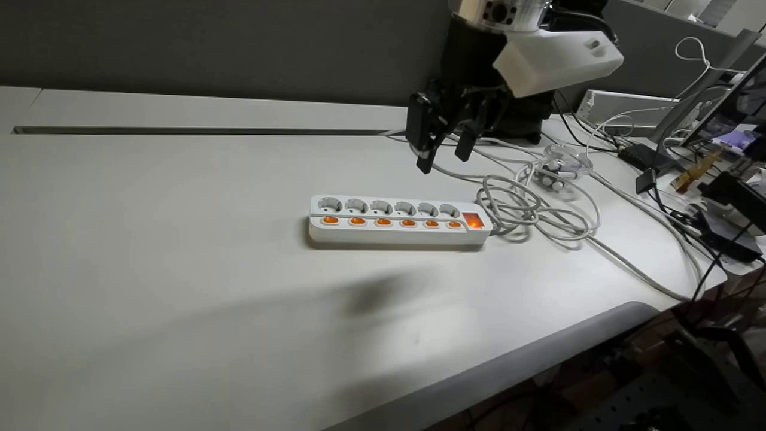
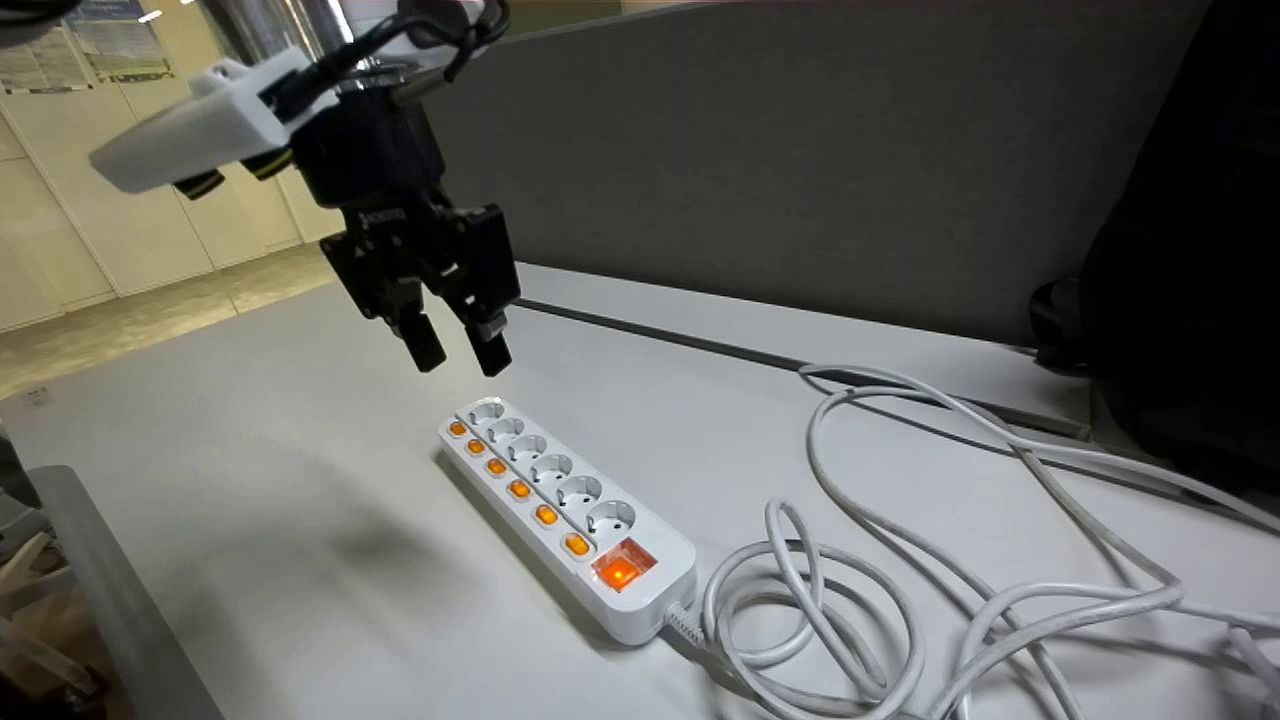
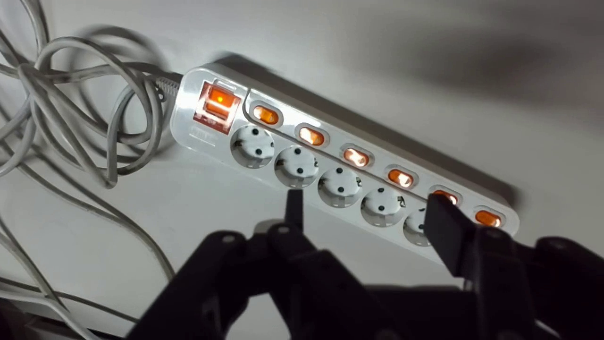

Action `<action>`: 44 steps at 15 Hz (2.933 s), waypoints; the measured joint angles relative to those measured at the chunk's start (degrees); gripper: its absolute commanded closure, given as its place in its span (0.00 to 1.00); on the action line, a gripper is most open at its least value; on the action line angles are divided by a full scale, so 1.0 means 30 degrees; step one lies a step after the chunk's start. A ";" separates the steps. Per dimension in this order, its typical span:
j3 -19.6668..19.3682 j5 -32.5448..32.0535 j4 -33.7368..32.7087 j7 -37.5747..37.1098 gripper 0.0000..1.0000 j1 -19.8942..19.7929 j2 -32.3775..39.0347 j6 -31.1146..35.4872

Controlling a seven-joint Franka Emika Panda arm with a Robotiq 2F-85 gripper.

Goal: Switch on the fourth switch from the left

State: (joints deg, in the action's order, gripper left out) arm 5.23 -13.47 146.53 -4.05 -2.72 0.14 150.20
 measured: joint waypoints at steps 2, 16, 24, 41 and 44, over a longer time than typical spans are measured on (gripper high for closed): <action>-0.0223 -0.0001 -0.0305 -0.0166 0.75 0.0137 0.0522 0.0000; -0.1171 -0.0767 -0.1299 -0.1496 0.99 0.1233 0.2517 0.0031; -0.1590 -0.1310 -0.1286 -0.1654 1.00 0.1405 0.3132 0.0374; -0.2916 -0.1410 -0.2275 -0.2373 1.00 0.2932 0.6073 0.2545; -0.3003 -0.1142 -0.2644 -0.2397 1.00 0.3094 0.6665 0.2546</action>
State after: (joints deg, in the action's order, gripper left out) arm -3.78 -16.90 138.60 -11.24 6.56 20.14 157.84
